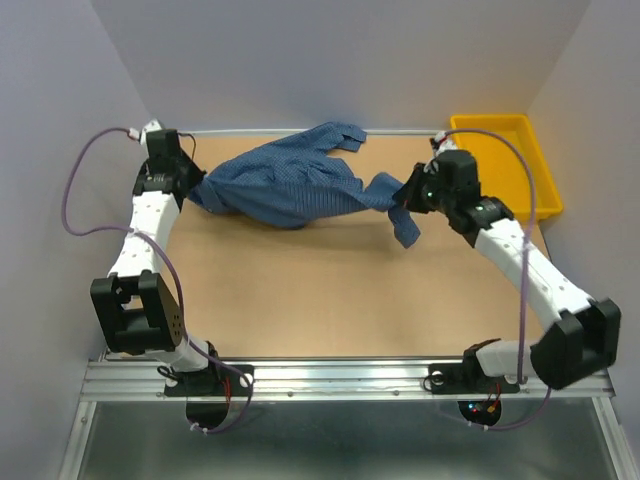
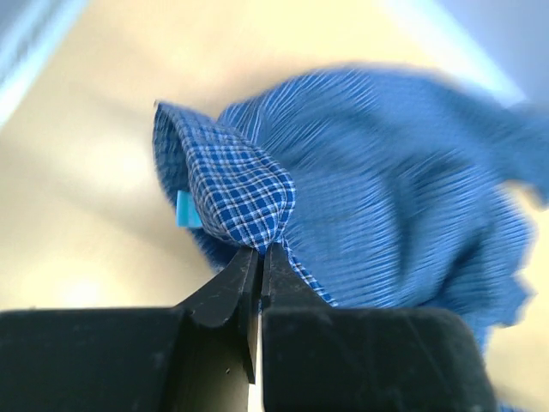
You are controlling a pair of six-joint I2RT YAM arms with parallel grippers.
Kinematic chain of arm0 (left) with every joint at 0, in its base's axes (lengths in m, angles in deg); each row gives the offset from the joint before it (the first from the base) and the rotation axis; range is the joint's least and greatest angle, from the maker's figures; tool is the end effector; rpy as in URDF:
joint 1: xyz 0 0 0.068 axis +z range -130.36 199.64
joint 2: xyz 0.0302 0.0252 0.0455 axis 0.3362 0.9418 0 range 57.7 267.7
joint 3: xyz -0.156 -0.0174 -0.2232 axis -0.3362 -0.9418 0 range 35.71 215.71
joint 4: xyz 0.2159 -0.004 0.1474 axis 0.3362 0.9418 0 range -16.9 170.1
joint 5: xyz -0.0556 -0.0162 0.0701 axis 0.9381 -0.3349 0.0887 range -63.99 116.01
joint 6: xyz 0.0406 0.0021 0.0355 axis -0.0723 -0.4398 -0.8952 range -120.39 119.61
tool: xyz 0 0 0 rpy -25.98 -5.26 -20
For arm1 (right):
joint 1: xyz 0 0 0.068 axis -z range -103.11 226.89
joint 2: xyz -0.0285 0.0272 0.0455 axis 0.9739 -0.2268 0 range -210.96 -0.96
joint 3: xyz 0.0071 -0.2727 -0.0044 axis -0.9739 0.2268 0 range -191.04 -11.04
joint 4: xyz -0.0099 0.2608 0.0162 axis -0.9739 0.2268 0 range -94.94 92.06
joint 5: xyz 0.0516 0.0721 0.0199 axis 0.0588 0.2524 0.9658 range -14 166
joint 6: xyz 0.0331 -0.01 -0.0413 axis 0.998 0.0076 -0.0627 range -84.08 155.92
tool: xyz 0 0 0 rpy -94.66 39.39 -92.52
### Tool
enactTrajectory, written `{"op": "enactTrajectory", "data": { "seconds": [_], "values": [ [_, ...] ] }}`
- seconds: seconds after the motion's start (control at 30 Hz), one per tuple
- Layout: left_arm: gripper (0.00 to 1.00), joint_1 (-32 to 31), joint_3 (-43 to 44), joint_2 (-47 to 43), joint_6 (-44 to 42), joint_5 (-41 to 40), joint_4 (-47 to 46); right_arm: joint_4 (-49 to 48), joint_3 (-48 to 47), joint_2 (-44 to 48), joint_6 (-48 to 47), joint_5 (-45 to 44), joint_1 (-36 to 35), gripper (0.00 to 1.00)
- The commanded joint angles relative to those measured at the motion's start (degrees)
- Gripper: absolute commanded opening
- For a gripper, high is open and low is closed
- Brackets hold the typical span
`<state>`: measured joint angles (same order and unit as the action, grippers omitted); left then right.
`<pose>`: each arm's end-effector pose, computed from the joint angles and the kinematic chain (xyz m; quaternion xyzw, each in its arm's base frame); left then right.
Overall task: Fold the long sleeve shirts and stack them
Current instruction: Flatten the shirt out
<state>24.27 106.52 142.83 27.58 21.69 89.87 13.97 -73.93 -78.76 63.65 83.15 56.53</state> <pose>0.3422 0.0303 0.3176 -0.2620 0.8300 -0.0673 0.4878 0.2865 0.1110 0.3057 0.0272 0.8805 0.2418 0.4068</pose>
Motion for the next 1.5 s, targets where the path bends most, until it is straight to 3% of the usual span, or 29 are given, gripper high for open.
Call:
{"op": "enactTrajectory", "data": {
  "seconds": [0.0, 0.07, 0.17, 0.3, 0.43, 0.47, 0.5, 0.53, 0.6, 0.73, 0.97, 1.2, 1.47],
  "values": [
    [0.00, 0.39, 15.03, -2.24, -3.53, 0.18, 4.12, 12.88, -12.84, 9.76, -7.33, -0.49, -0.38, 0.01],
    [0.00, 0.30, 16.03, -4.34, -3.27, -0.86, 5.80, 17.19, -13.22, 13.10, -7.60, 4.76, -0.47, 0.01],
    [0.00, 0.39, 9.73, -11.45, -2.13, -5.32, 6.34, 20.01, -7.70, 19.32, -4.62, 11.18, -0.47, 0.01],
    [0.00, 1.26, -8.90, -22.35, 0.50, -9.83, 5.20, 22.47, 3.28, 27.77, -0.83, 15.60, -0.47, 0.01],
    [0.00, 2.84, -22.18, -31.75, 1.39, -10.19, 2.65, 26.17, 14.36, 30.86, -0.31, 17.89, -0.47, 0.24],
    [0.00, 2.93, -23.86, -32.56, 1.13, -9.84, 2.30, 26.34, 17.51, 30.87, -0.22, 17.63, -0.56, 0.38],
    [0.00, 3.02, -26.40, -33.00, 0.86, -9.57, 2.12, 26.52, 18.32, 30.34, -0.22, 16.84, -0.47, 0.63],
    [0.00, 3.11, -27.20, -33.18, 0.60, -9.40, 2.30, 27.04, 18.51, 28.25, -0.56, 16.05, -0.47, 0.71],
    [0.00, 3.20, -28.87, -33.53, -0.54, -9.04, 2.47, 26.79, 16.59, 26.13, -1.35, 13.51, -0.47, 0.78],
    [0.00, 3.20, -30.72, -36.24, -1.25, -8.96, 1.60, 20.40, 8.68, 18.76, -2.67, 7.18, -0.47, 0.78],
    [0.00, 3.20, -30.90, -35.55, -1.33, -4.48, 1.24, 5.98, -5.39, -3.81, 1.27, -0.39, -0.47, 0.70],
    [0.00, 3.29, -30.64, -36.52, -0.72, -2.80, 1.24, -0.54, -18.30, -20.80, 15.32, -16.01, -0.47, 0.91],
    [0.00, 3.20, -31.25, -36.78, -0.28, -1.40, 0.45, -1.87, -31.58, -38.19, 34.30, -18.93, -0.47, 0.91]
  ]
}}
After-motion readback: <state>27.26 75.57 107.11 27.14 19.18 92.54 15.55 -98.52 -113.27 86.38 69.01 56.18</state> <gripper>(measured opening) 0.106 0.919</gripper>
